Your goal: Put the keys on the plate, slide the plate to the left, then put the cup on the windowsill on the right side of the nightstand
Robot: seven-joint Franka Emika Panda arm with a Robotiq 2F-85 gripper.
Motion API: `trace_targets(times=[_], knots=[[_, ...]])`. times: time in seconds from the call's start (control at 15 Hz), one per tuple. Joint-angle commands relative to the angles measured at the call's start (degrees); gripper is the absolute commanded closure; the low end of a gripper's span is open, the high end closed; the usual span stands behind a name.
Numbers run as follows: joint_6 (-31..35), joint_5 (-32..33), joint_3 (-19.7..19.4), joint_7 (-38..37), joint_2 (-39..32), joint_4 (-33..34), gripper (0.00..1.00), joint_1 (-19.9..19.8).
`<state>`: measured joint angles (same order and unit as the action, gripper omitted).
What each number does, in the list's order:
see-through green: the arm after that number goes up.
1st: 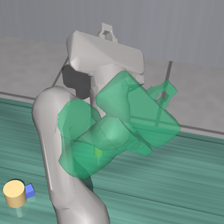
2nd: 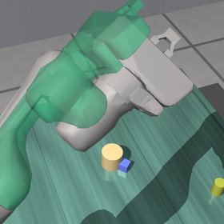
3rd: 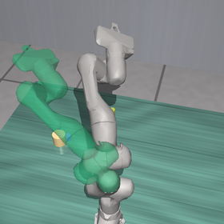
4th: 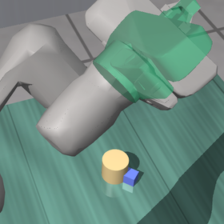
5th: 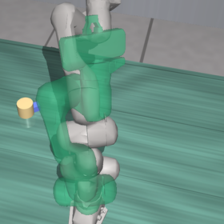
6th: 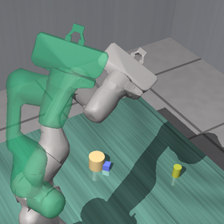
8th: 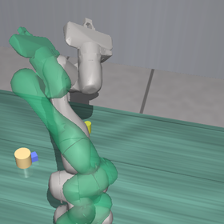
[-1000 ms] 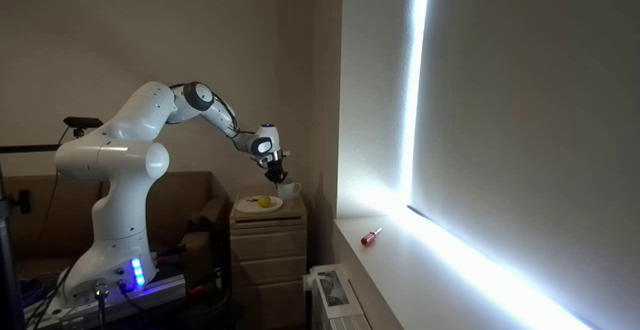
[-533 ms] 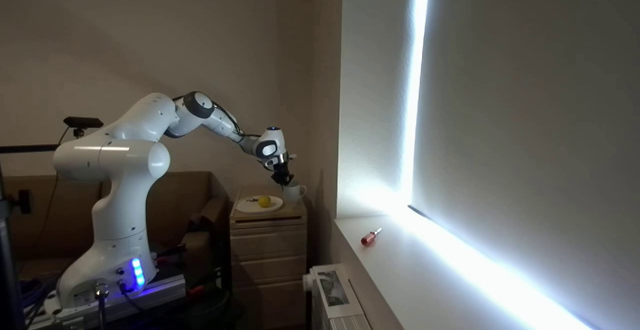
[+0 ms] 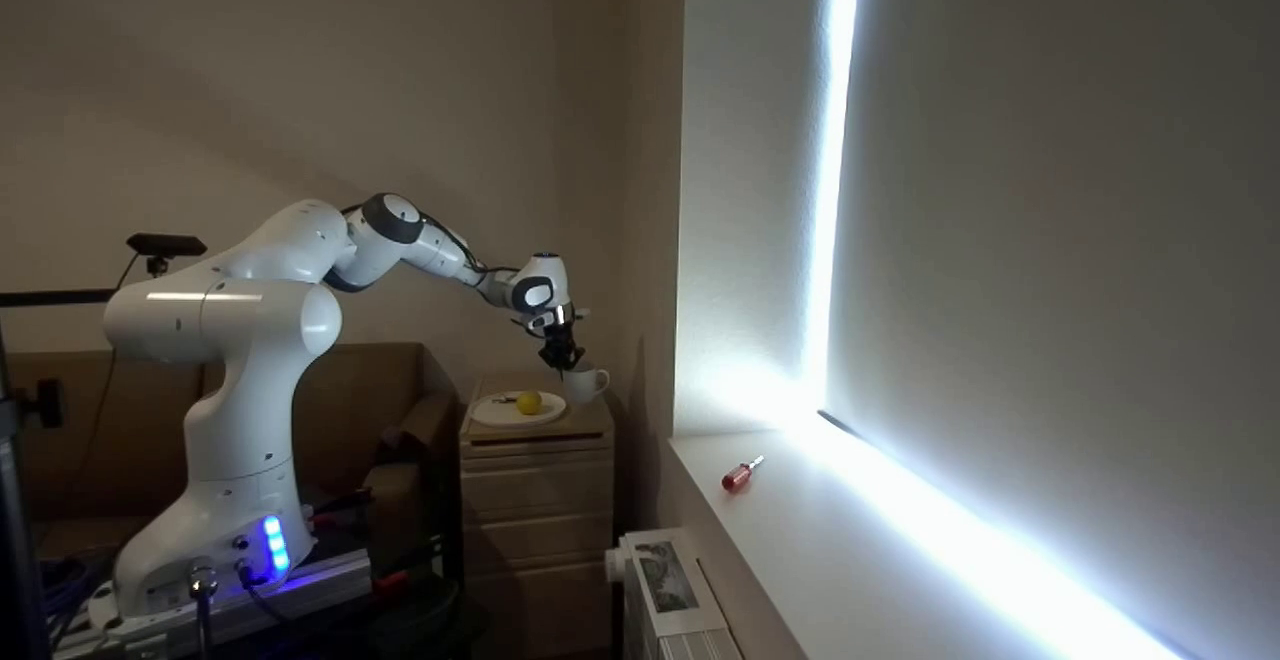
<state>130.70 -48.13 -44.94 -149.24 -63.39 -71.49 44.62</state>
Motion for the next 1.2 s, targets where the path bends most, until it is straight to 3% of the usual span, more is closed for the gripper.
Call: trace_targets(times=[0.0, 0.07, 0.27, 0.93, 1.0, 1.13], knots=[[-2.90, -4.39, -2.48, 0.00, -2.42, 2.87, 0.99, 0.18], [-1.05, -1.81, -0.54, 0.00, -0.95, 0.74, 0.94, 0.01], [-1.40, -2.88, -1.28, 0.00, -2.06, 1.08, 0.99, 0.27], [-0.39, -4.37, -0.92, -0.02, -5.19, 1.68, 0.99, -0.17], [-0.37, -4.80, -1.13, -0.02, -5.22, 1.55, 0.69, -0.11], [-0.04, -5.03, -0.66, -0.05, -4.94, 1.63, 0.62, -0.37]])
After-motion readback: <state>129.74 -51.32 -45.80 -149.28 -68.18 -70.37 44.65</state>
